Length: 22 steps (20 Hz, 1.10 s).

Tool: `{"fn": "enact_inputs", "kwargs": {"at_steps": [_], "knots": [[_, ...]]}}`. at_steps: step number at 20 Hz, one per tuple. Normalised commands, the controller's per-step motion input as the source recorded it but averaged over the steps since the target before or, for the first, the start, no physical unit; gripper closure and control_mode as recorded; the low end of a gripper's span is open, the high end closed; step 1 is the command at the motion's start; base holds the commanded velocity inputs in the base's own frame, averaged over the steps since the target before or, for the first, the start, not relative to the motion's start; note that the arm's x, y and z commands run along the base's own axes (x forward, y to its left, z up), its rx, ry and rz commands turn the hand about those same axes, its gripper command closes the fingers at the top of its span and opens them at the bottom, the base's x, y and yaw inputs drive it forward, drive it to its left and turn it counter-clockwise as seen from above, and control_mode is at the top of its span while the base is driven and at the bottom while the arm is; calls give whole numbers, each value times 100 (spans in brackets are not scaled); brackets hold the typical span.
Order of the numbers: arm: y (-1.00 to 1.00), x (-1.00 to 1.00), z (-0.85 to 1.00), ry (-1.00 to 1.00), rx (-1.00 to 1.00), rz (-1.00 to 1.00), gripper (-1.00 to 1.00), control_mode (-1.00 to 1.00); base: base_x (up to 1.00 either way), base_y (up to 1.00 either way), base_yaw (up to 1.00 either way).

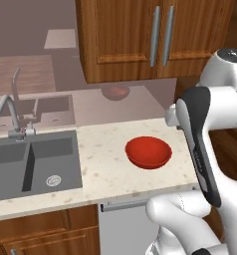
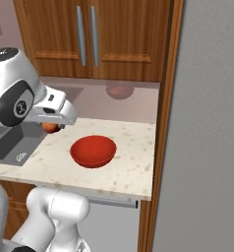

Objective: Take the carrot, peach, and bell pepper from the freezer and place them in the bowl on the counter.

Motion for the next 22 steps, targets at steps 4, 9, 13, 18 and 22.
{"fn": "enact_inputs", "kwargs": {"at_steps": [4,9,13,18,22], "knots": [[0,22,-65,17,0,0,100,-100,0,0,0],[0,36,-31,14,0,0,100,-100,0,0,0],[0,35,-27,17,0,0,100,-100,0,0,0],[0,35,-37,14,0,0,100,-100,0,0,0],[0,46,-44,3,0,0,100,-100,0,0,0]]}}
